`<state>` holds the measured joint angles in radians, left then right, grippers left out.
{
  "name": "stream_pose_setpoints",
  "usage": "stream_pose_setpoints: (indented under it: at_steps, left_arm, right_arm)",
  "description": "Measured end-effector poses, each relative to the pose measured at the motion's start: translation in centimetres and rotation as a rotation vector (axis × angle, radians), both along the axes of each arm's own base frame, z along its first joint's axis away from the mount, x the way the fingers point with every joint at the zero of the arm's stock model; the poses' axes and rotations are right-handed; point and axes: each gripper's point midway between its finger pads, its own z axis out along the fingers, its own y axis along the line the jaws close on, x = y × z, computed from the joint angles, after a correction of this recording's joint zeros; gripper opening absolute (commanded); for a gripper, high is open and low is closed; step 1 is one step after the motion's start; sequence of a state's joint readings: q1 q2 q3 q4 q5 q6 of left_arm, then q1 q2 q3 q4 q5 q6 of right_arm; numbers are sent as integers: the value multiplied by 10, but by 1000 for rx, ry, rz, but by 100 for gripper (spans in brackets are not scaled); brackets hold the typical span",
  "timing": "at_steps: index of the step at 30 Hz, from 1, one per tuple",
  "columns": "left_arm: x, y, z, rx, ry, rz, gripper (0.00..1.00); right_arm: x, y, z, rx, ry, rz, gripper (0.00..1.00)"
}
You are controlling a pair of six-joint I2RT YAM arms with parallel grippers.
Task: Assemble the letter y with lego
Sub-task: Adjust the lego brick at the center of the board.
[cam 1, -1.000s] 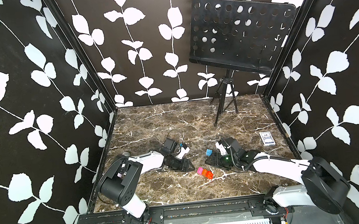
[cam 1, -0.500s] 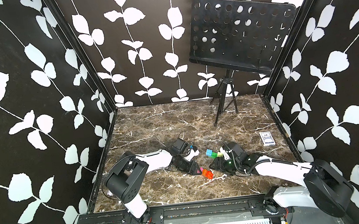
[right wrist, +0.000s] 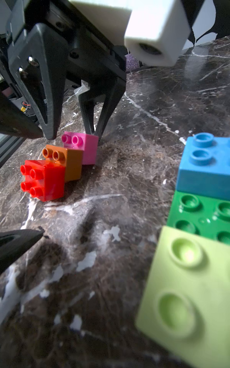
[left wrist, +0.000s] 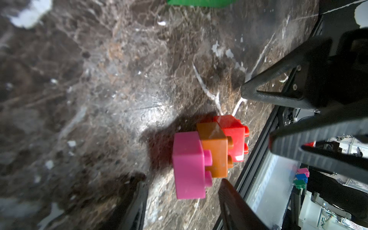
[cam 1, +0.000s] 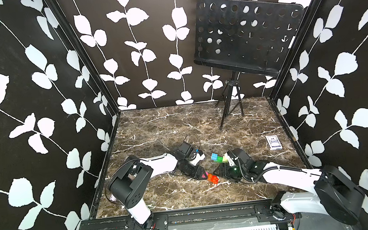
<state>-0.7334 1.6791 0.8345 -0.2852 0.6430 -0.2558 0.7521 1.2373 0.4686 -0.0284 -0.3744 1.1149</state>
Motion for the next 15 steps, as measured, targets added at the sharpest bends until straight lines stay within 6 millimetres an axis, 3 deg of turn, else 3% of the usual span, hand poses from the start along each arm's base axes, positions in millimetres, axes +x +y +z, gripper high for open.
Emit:
stream_pose_setpoints:
  at_steps: [15]
  left_arm:
    - [16, 9, -3, 4, 16, 85, 50]
  right_arm:
    - [0, 2, 0, 12, 1, -11, 71]
